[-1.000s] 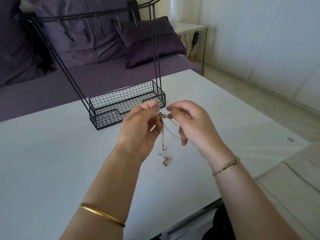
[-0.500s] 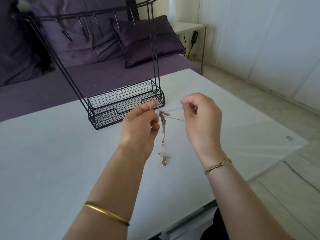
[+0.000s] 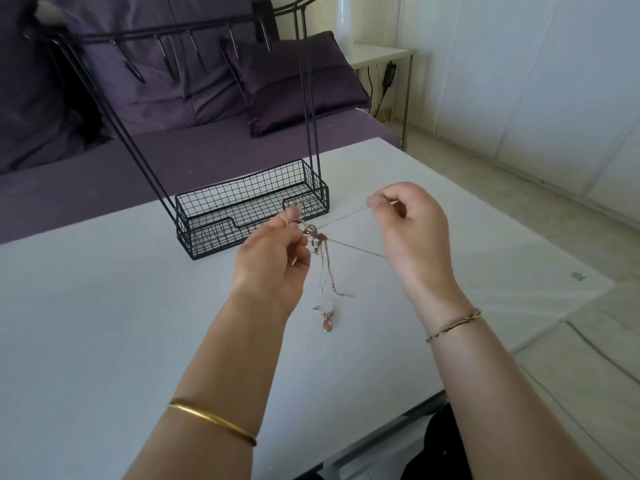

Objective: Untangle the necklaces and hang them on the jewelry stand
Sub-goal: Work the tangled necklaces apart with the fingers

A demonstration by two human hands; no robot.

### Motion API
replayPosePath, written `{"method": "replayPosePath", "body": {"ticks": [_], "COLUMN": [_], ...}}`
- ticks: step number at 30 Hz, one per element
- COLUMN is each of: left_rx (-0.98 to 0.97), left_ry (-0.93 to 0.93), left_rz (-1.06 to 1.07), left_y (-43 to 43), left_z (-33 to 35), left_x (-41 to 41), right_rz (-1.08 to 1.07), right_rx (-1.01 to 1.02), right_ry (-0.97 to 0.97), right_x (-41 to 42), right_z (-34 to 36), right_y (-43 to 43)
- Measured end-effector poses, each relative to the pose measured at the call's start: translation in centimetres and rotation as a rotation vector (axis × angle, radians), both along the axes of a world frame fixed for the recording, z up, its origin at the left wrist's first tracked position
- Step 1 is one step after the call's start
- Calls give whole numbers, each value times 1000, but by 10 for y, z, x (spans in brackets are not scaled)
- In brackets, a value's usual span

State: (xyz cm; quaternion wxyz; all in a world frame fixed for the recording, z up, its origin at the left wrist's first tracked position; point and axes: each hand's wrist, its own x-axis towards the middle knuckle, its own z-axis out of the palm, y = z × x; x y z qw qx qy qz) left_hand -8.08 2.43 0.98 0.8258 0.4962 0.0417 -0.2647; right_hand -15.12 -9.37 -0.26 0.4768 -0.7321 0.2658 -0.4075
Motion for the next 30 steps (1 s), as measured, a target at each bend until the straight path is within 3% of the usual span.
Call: {"method": "replayPosePath", "body": {"ticks": [3, 5, 10, 18, 25, 27, 28, 30], "left_rx": [-10, -16, -5, 130, 137, 139, 139, 144], "left_ry": [-56, -75, -76, -108, -89, -63, -40, 23], "left_rz": [7, 34, 55, 118, 143, 159, 161, 140], "left_y": [-3, -3, -3, 2, 1, 1, 1, 2], "left_z": [2, 4, 3, 3, 5, 4, 4, 2], "left_x": [-3, -3, -4, -1, -2, -1, -1, 0], "right_rz": [-65, -51, 43, -44, -179, -163, -119, 33], "right_rx": [-342, -445, -317, -250, -482, -386, -225, 329], "right_ry": [264, 430, 414, 363, 526, 378, 246, -38], "right_x": [-4, -5, -6, -7, -8, -5, -3, -2], "right_z": [3, 4, 6, 3, -4, -6, -6, 2], "right_y": [4, 5, 10, 3, -1, 0, -1, -2]}}
